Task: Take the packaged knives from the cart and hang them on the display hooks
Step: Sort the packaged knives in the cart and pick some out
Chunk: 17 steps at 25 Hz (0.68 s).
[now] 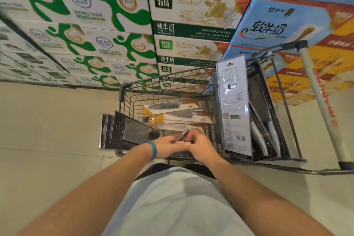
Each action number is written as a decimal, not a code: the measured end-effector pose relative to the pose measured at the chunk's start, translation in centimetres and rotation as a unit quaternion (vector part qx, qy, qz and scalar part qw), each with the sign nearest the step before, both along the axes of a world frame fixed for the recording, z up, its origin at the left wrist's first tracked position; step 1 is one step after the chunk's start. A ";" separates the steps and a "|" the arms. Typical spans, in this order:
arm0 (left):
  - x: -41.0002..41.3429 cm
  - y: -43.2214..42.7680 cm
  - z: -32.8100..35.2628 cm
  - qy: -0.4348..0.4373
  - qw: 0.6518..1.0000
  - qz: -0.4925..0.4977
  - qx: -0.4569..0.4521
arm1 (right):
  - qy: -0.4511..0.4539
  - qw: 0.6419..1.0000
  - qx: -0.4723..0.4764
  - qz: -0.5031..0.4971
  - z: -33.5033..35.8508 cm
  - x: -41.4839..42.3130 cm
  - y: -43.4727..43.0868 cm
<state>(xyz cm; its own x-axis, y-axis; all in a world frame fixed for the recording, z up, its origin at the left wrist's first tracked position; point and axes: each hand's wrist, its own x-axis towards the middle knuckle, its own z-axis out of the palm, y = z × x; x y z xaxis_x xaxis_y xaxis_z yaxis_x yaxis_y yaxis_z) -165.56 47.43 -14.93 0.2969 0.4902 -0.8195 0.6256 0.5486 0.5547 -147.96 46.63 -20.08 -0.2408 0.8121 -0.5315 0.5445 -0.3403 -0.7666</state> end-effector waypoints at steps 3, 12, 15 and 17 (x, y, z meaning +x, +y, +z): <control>2.4 -1.3 -2.6 0.087 0.991 0.022 0.100 | -0.006 0.993 0.074 -0.096 -1.2 0.4 0.3; 2.7 0.9 -4.1 0.104 0.984 -0.068 0.129 | 0.121 0.936 -0.250 -0.215 -1.8 0.1 1.6; 4.2 1.8 -4.0 0.140 0.980 -0.045 0.133 | 0.111 0.949 -0.217 -0.198 -1.7 -0.5 2.8; 4.7 2.4 -4.0 0.164 0.975 -0.059 0.136 | 0.055 0.975 -0.162 -0.141 -1.4 -0.5 3.6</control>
